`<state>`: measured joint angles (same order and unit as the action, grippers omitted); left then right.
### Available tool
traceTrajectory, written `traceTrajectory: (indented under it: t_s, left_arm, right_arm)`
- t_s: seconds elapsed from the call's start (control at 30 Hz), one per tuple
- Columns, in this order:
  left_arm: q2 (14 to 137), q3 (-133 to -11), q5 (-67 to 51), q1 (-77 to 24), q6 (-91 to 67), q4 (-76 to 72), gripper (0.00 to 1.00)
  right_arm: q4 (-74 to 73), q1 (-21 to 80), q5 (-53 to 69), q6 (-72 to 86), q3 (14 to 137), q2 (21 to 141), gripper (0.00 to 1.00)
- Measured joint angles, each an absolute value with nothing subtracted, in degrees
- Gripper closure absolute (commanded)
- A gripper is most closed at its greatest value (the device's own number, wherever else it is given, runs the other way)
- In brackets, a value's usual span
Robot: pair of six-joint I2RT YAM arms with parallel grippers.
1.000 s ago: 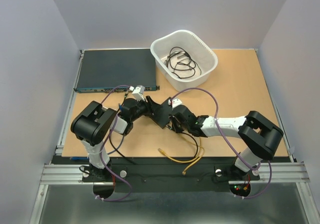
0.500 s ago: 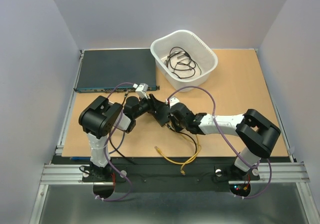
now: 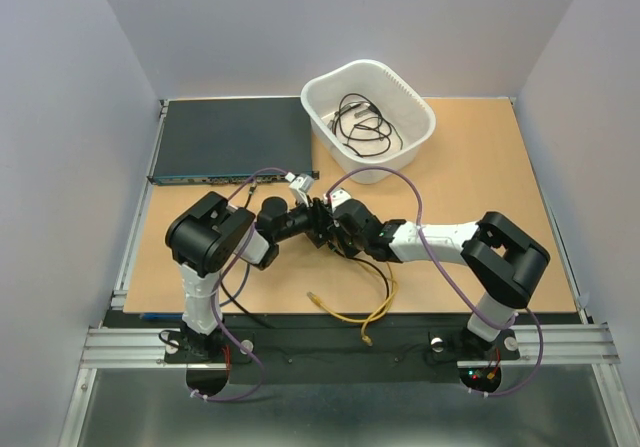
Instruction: Insert the plug into the switch port
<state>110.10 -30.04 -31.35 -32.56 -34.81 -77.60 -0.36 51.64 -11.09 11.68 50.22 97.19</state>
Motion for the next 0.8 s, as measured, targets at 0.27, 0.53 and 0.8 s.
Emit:
traceTrajectory:
  t_s: [0.27, 0.53, 0.8]
  left_arm:
    - [107.53, -28.86, -31.46, -32.36, -36.05, -74.02, 0.49]
    - [94.76, -29.89, -23.59, -32.18, -33.82, -56.38, 0.46]
    - [93.54, -42.22, -15.73, -31.24, -27.05, -42.11, 0.46]
  right_arm:
    - [0.49, 50.89, -10.44, 10.11, 50.19, 97.19, 1.0]
    - [2.15, 50.74, -10.48, 10.13, 49.67, 97.21, 1.0]
    - [3.31, 50.06, -10.55, 10.68, 49.34, 97.21, 1.0]
